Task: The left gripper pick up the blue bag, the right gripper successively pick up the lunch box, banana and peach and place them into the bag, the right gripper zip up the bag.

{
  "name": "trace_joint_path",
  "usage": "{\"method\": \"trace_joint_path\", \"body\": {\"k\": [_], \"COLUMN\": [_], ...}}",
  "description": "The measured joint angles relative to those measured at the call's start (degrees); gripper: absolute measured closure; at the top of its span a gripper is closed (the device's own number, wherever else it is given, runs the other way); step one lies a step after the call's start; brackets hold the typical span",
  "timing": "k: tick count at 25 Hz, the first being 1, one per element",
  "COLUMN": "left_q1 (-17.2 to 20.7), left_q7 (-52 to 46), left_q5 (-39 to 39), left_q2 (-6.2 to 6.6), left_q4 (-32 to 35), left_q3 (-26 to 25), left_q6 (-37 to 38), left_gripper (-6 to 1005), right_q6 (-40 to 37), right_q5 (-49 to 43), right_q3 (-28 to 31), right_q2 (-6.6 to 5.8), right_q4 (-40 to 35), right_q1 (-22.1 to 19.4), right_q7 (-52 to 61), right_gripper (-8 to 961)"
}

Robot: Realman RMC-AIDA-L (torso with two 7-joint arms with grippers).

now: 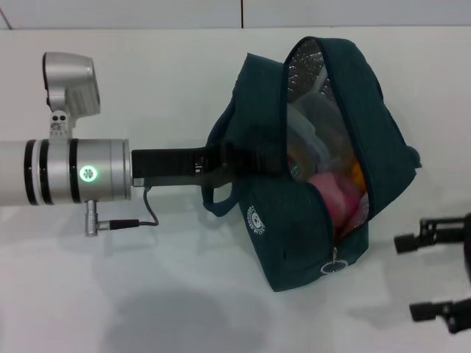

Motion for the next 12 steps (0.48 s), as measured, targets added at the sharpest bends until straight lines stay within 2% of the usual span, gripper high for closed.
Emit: {"method": "trace_joint_path", "body": {"k": [5, 12], "left_q1": [0.06, 0.02], "left_q7": [0.05, 0.09], "left_q5": [-0.03, -0.04], "left_q2": [-0.02, -0.02], "left_q4": [0.0, -0.06], "left_q3": [0.0, 0.0], "left_q6": [0.0, 0.0], "left_gripper": [956, 956], "right_q6": [4.97, 10.72], "right_q5": [-3.53, -3.4], "right_q3": [-0.11, -1.4], "right_q2": [0.12, 0.45], "right_q4": [6.8, 14.48], "right_q1": [0.3, 2.6], "right_q7": [-4.9, -10.23], "right_gripper": [155, 156]}}
